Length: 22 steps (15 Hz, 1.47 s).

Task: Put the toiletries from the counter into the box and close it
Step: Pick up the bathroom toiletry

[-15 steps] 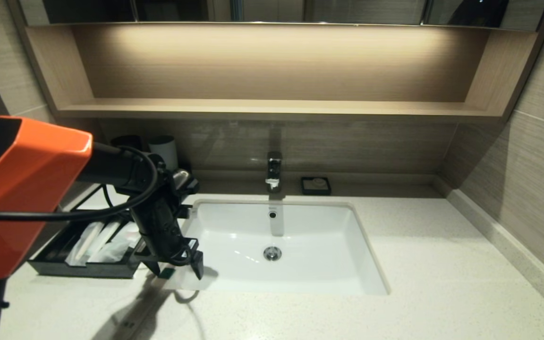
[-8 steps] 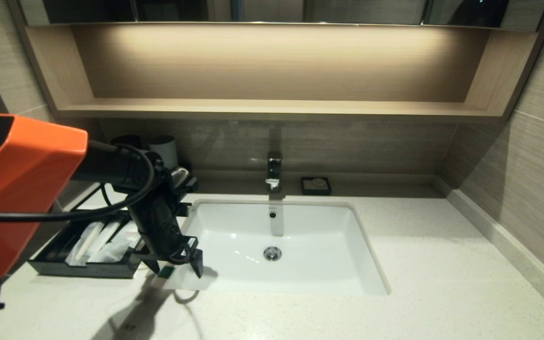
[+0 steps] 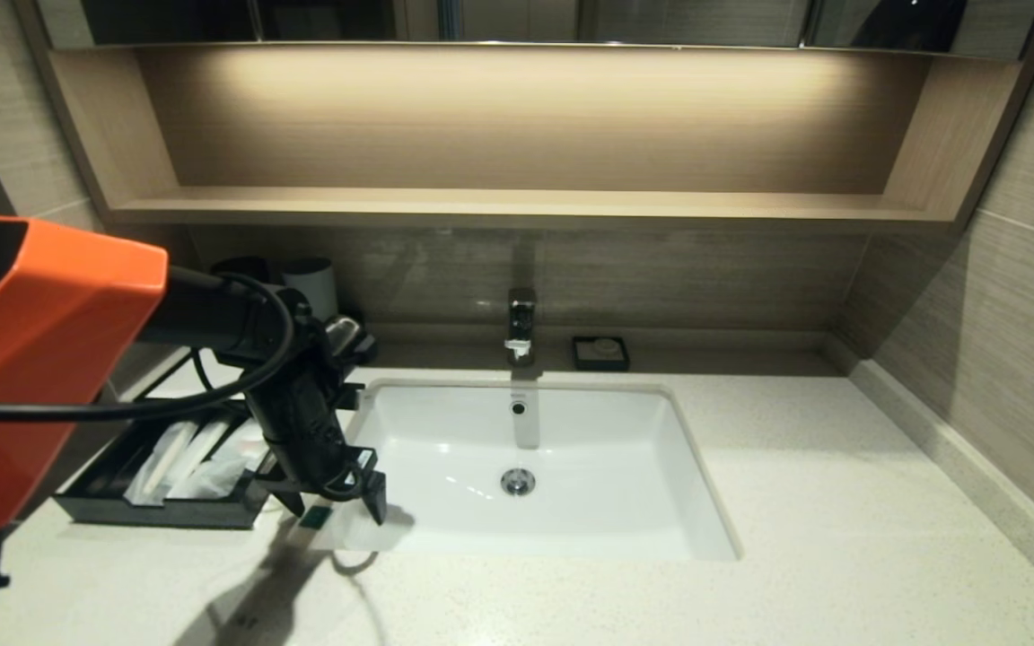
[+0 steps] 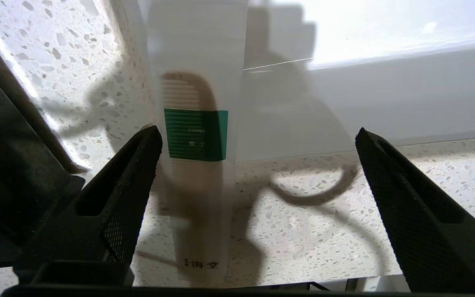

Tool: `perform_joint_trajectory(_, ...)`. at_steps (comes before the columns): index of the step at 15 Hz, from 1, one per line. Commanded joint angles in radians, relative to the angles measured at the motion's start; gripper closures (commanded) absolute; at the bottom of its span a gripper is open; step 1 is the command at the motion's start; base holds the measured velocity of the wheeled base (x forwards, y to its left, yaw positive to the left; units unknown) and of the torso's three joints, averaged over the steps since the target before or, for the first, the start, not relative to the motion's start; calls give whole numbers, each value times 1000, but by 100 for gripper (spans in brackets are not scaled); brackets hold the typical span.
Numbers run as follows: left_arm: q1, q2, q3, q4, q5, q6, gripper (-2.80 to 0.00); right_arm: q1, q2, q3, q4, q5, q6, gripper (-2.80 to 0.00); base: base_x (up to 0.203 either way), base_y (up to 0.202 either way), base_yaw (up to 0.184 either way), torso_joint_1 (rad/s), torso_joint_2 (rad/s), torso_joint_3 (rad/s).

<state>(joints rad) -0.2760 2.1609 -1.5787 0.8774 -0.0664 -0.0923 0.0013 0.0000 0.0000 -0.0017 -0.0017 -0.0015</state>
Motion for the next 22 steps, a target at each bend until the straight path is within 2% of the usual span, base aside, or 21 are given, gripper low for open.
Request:
perform_joint_trajectory(1, 1, 5, 2, 5, 13, -1, -280, 0, 0, 2, 0, 0, 0, 0, 0, 0, 0, 0, 0, 0)
perform_joint_trajectory(22, 0, 4, 16, 6, 8, -1, -280, 0, -1, 1, 0, 0, 0, 0, 0, 0, 0, 0, 0, 0)
